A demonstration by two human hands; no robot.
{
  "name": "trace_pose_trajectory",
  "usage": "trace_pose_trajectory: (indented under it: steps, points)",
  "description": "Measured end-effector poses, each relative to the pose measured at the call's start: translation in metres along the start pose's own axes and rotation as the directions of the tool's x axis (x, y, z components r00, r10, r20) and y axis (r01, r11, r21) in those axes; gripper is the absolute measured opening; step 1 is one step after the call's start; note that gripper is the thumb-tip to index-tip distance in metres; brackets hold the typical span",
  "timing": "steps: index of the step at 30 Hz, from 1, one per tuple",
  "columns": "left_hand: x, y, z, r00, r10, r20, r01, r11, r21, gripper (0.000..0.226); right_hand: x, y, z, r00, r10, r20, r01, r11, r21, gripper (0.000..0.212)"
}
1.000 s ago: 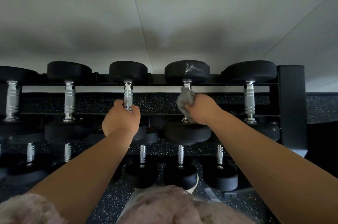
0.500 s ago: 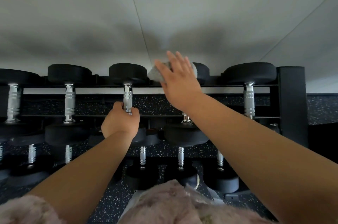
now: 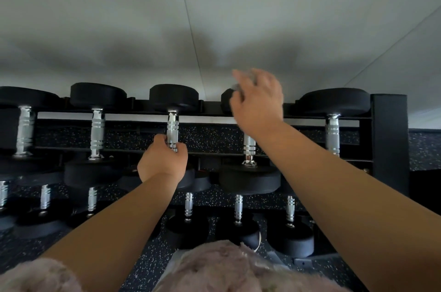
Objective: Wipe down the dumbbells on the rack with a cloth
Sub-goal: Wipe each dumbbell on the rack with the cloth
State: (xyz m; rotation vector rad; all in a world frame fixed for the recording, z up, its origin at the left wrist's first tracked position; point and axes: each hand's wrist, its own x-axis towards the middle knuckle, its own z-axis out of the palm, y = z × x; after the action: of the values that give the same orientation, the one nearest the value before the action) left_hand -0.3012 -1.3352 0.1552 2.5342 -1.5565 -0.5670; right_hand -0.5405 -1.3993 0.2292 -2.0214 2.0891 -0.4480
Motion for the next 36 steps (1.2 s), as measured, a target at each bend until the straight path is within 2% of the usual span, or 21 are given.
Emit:
trace_pose_trajectory:
  steps: [3, 5, 6, 8, 10, 12, 14, 16, 18, 19, 20, 22, 24, 26, 28, 30, 32, 33, 34, 35, 36]
  points:
    - [0.0, 0.001, -0.001, 1.0, -0.003, 0.011, 0.003, 1.0, 0.008, 0.031, 0.005, -0.01, 0.006, 0.932, -0.334, 0.138, 0.355, 0.919, -0.172, 0.043]
    - [0.0, 0.001, -0.002, 1.0, -0.002, 0.012, 0.002, 1.0, 0.008, 0.028, 0.007, 0.009, 0.004, 0.912, -0.386, 0.139, 0.406, 0.899, -0.167, 0.039]
    - [0.0, 0.001, -0.002, 1.0, 0.0, 0.011, 0.0, 1.0, 0.005, 0.028, 0.006, 0.021, 0.0, 0.939, -0.327, 0.112, 0.339, 0.932, -0.127, 0.04]
    - [0.0, 0.0, -0.001, 1.0, 0.004, 0.008, -0.004, 1.0, 0.001, 0.028, 0.004, 0.044, -0.009, 0.997, -0.036, 0.074, 0.032, 0.998, 0.047, 0.048]
    - [0.001, -0.001, 0.001, 1.0, 0.007, 0.005, -0.007, 1.0, 0.001, 0.029, 0.003, 0.053, -0.013, 0.967, 0.242, 0.083, -0.255, 0.94, 0.227, 0.051]
    - [0.001, -0.001, 0.001, 1.0, 0.013, 0.006, -0.013, 1.0, 0.002, 0.03, 0.005, 0.045, -0.009, 0.963, 0.263, 0.061, -0.27, 0.94, 0.209, 0.047]
    - [0.001, -0.001, 0.001, 1.0, 0.015, 0.007, -0.015, 1.0, 0.002, 0.031, 0.008, 0.022, -0.003, 0.995, 0.099, -0.009, -0.097, 0.988, 0.118, 0.041]
    - [0.001, -0.001, 0.001, 1.0, 0.012, 0.006, -0.012, 1.0, 0.0, 0.032, 0.012, -0.007, 0.004, 0.985, -0.163, 0.056, 0.168, 0.98, -0.106, 0.043]
    - [0.0, -0.001, 0.0, 1.0, 0.008, 0.004, -0.008, 1.0, 0.007, 0.033, 0.01, -0.027, 0.018, 0.875, -0.391, 0.286, 0.466, 0.842, -0.272, 0.043]
    - [0.0, -0.001, -0.001, 1.0, 0.006, 0.004, -0.006, 1.0, 0.012, 0.033, 0.007, -0.029, 0.024, 0.82, -0.442, 0.364, 0.555, 0.771, -0.313, 0.037]
    - [-0.001, 0.0, -0.002, 1.0, 0.002, 0.008, -0.002, 1.0, 0.013, 0.031, 0.007, -0.024, 0.026, 0.795, -0.471, 0.382, 0.595, 0.73, -0.337, 0.029]
    - [-0.001, 0.001, -0.003, 1.0, -0.003, 0.018, 0.003, 1.0, 0.005, 0.024, 0.007, -0.006, 0.021, 0.843, -0.46, 0.278, 0.534, 0.776, -0.336, 0.034]
    - [-0.001, 0.001, -0.004, 1.0, -0.001, 0.018, 0.001, 1.0, 0.003, 0.02, 0.003, 0.012, 0.01, 0.917, -0.386, 0.101, 0.399, 0.881, -0.253, 0.037]
    - [0.0, 0.0, -0.003, 1.0, 0.004, 0.012, -0.004, 1.0, 0.006, 0.02, -0.005, 0.024, 0.0, 0.97, -0.244, -0.003, 0.243, 0.966, -0.089, 0.036]
    - [0.001, -0.001, -0.002, 1.0, 0.003, 0.01, -0.003, 1.0, 0.005, 0.023, -0.013, 0.034, -0.005, 0.999, -0.041, -0.019, 0.042, 0.995, 0.089, 0.034]
    - [0.002, -0.002, -0.001, 1.0, 0.003, 0.012, -0.003, 1.0, 0.005, 0.025, -0.017, 0.046, -0.008, 0.973, 0.232, -0.012, -0.22, 0.939, 0.266, 0.03]
    - [0.002, -0.002, -0.001, 1.0, 0.003, 0.017, -0.003, 1.0, 0.008, 0.026, -0.019, 0.055, -0.011, 0.893, 0.45, 0.024, -0.409, 0.788, 0.46, 0.027]
    - [0.002, -0.002, -0.001, 1.0, 0.004, 0.016, -0.004, 1.0, 0.008, 0.026, -0.019, 0.055, -0.009, 0.878, 0.477, 0.048, -0.434, 0.747, 0.503, 0.028]
    - [0.002, -0.001, -0.002, 1.0, 0.005, 0.013, -0.005, 1.0, 0.006, 0.026, -0.019, 0.053, -0.006, 0.892, 0.447, 0.06, -0.415, 0.76, 0.5, 0.025]
    - [0.001, -0.001, -0.002, 1.0, 0.006, 0.011, -0.006, 1.0, 0.004, 0.026, -0.02, 0.049, -0.001, 0.923, 0.378, 0.064, -0.364, 0.812, 0.457, 0.023]
    - [0.0, -0.001, -0.002, 1.0, 0.007, 0.013, -0.007, 1.0, 0.004, 0.026, -0.022, 0.045, 0.004, 0.952, 0.299, 0.065, -0.299, 0.868, 0.396, 0.032]
